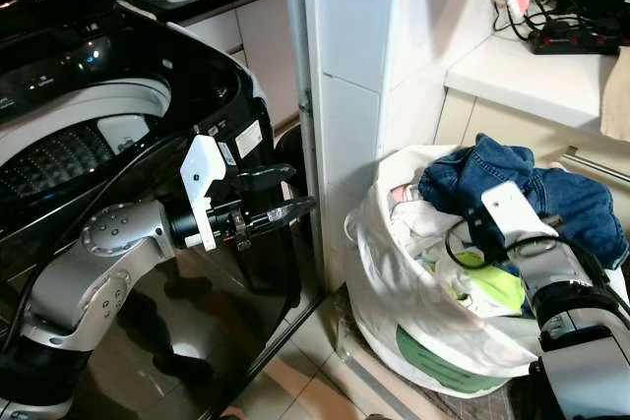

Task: Clothes washing

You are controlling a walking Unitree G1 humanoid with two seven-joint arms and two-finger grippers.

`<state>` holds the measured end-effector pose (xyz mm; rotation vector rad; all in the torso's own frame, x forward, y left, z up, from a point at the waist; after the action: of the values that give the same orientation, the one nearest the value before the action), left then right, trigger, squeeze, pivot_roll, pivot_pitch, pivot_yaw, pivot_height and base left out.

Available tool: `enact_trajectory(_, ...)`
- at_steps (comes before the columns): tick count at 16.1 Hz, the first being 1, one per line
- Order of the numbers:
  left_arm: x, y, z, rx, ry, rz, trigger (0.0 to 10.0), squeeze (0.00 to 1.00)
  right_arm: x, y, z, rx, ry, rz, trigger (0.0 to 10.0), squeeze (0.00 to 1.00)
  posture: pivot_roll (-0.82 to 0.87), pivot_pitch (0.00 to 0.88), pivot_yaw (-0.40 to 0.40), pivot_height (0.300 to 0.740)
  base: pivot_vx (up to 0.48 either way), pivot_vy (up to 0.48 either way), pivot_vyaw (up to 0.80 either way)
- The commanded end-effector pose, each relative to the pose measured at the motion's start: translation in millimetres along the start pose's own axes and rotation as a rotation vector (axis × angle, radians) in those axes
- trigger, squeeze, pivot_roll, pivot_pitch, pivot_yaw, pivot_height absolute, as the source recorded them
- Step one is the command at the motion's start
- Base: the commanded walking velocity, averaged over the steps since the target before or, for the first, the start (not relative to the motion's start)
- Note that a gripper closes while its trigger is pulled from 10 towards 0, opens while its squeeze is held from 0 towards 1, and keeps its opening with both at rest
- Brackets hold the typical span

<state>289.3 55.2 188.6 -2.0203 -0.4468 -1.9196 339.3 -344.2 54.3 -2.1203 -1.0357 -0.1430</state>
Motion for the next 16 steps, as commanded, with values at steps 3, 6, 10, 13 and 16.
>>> enact_trajectory(3,-2.0,-4.4,-18.2,-0.087,-0.039,0.03,10.0,0.0,5.2,1.1,-3.6,-0.021,-0.121,-0.044,10.0,0.0,-0.06,0.0,0.117,0.74,0.0,0.0,0.0)
enact_trajectory(6,-2.0,-4.3,-20.3,-0.071,-0.047,0.037,10.0,0.0,-7.0,2.1,8.3,0.044,-0.011,-0.04,4.4,0.0,-0.04,0.0,0.108,0.74,0.0,0.0,0.0)
enact_trajectory(10,-3.3,-7.4,-19.1,-0.039,-0.053,0.05,10.0,0.0,-16.0,2.4,17.1,0.082,0.052,-0.016,0.0,0.0,-0.03,0.004,0.105,0.74,0.0,0.0,0.0)
enact_trajectory(13,-3.3,-7.7,-23.5,-0.062,-0.063,0.06,10.0,0.0,-22.8,2.3,17.8,0.075,0.061,0.001,0.0,0.0,-0.02,0.006,0.106,0.74,0.0,0.0,0.0)
enact_trajectory(16,-4.2,-8.1,-26.9,-0.075,-0.072,0.068,10.0,0.0,-24.9,2.1,17.5,0.072,0.07,-0.001,0.0,0.0,-0.03,0.009,0.108,0.74,0.0,0.0,0.0)
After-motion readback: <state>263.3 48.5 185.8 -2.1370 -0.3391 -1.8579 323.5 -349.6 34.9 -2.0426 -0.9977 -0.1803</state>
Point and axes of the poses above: a point about 5 cm out from each wrist's last joint towards the gripper, its own y axis pointing out of the wrist towards the gripper, its own x axis along the axis of the wrist's last joint, z = x × y, the point moved 4 cm from there along y, pointing out of the wrist towards the gripper, and after that the axes turned 8 degrees about -y, right-handed, at the moved point
